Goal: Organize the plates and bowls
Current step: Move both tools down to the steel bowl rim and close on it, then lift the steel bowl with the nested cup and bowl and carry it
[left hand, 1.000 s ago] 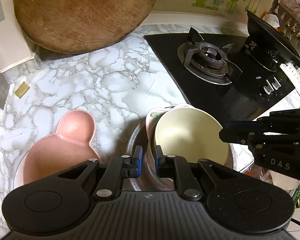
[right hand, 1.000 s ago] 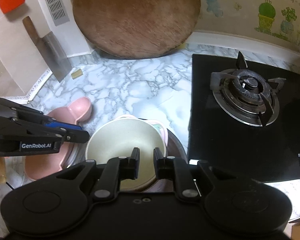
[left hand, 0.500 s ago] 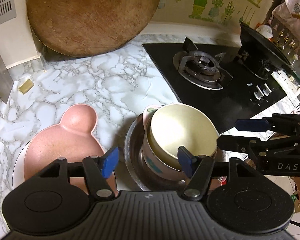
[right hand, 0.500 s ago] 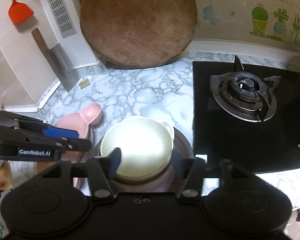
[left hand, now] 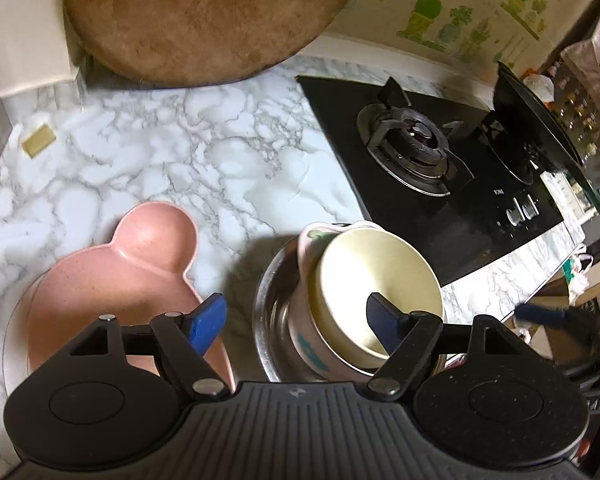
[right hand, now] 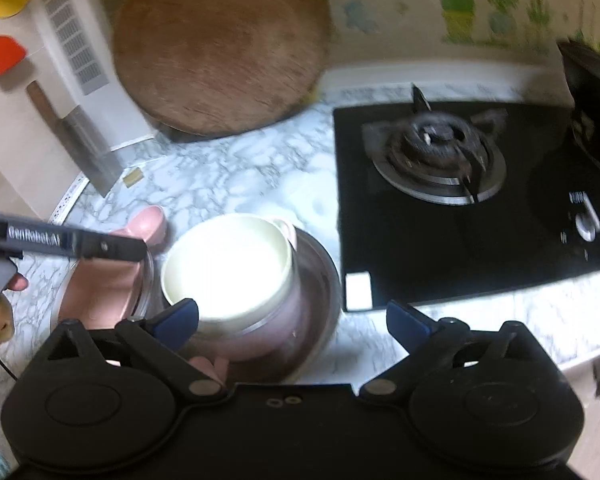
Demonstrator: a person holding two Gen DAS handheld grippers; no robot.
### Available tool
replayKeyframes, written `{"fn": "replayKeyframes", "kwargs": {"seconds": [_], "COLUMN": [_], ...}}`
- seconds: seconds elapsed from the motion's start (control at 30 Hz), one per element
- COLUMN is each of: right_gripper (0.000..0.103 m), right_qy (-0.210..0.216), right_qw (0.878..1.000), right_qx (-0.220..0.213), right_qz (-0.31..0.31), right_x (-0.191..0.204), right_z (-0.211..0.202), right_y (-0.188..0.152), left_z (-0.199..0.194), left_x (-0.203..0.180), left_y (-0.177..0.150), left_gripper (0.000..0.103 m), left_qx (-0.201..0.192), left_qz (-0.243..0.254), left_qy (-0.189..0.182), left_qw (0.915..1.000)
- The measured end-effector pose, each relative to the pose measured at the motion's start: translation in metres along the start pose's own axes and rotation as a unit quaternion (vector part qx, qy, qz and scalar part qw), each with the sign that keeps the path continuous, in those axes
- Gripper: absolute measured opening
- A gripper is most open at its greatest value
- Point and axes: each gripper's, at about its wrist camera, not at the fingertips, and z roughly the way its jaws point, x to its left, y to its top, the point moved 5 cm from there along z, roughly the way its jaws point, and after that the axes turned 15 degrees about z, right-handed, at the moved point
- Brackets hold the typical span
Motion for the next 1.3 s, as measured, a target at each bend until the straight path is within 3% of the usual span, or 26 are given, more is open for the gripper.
{"fn": "replayKeyframes", "kwargs": {"seconds": [0.37,0.53,0.67,0.83,1.1,1.3], "right_gripper": [0.097,0.094,0.093,0.092,0.081,0.066], "right_qy": [-0.003,0.004,0.012,0.008,0.0,-0.003], "right_qw": [0.997,0.996,0.995,0.995,0.995,0.993], "right_qx": [0.034,0.046,0.05,0.054,0.058,0.068], "right_qz": [0.065,0.081,0.083,0.082,0.087,0.092], "right_x": [-0.026,-0.031,-0.031,-0.032,-0.036,-0.033], "right_z": [0.013,0.016,0.016,0.019,0.03,0.049], "right_y": [-0.02,-0.023,-0.025,-0.027,-0.024,-0.015], "left_z": [0.027,0.025,0.024,0.04,0.052,0.053], "left_x": [0.014,0.013,0.014,0.018,0.011,0.009], "left_y": [0.006,0.015,0.02,0.022,0.017,0.016], "left_gripper": [0.077,0.077,0.076,0.075,0.052,0.043], "left_qx": [0.035,0.032,0.035,0.056,0.068,0.074], "left_qz": [0.063,0.125,0.184,0.19,0.195,0.183], "left_qy": [0.002,0.011,0.021,0.005,-0.014,-0.02], "left_qw": [0.9974,0.9916,0.9821,0.9803,0.9783,0.9801]}}
